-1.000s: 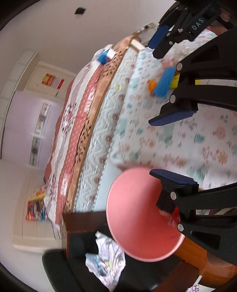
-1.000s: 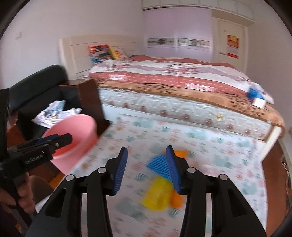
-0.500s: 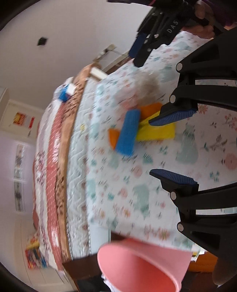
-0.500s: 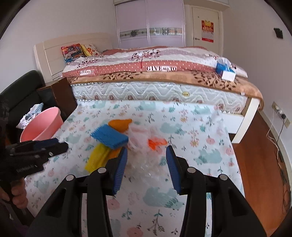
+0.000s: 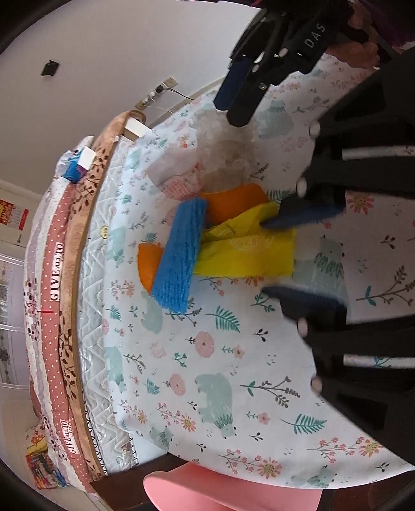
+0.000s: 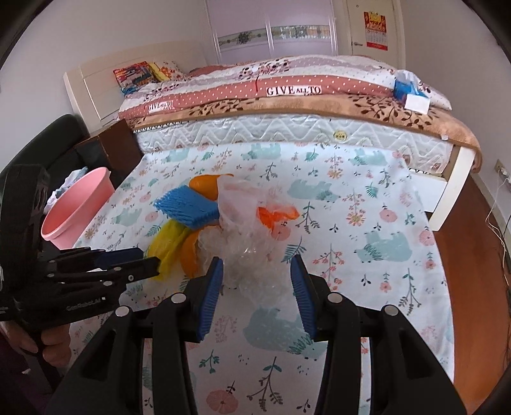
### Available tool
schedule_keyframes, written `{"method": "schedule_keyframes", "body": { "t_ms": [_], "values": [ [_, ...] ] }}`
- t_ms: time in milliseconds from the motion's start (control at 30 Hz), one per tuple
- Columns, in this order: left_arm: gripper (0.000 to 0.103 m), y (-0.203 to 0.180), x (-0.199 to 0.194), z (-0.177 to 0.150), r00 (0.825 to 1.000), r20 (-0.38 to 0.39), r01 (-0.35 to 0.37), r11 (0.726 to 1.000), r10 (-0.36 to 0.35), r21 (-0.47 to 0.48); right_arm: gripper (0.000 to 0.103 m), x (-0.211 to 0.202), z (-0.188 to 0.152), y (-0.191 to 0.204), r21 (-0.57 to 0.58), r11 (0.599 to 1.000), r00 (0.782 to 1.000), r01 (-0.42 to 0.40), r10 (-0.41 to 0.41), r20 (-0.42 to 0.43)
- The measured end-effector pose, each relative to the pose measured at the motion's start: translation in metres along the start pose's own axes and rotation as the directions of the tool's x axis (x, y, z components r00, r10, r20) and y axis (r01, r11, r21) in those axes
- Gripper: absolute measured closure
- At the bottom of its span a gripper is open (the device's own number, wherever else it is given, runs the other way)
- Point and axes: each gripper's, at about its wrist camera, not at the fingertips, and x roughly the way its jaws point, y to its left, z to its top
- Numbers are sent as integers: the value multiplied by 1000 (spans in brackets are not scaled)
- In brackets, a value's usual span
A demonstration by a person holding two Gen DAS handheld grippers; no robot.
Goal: Collect trash
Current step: 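Move both tools back over the blue net and yellow cloth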
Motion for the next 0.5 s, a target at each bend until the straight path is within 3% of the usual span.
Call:
{"method": "schedule_keyframes", "body": {
  "t_ms": [67,133,500],
  "values": [
    [83,2,0,-1,1000,-2,-5,1000,5,3,58,5,1,-1,9,1000,1000,-13,14,-10],
    [97,3,-5,-1,1000,6,1,1000,-1,11,58,10,3,0,23,999,999,-31,32,-22],
    [98,19,-44,-6,999,25,35,999,-35,26,58,18,1,5,48,998,997,-45,48,-61]
  ]
}}
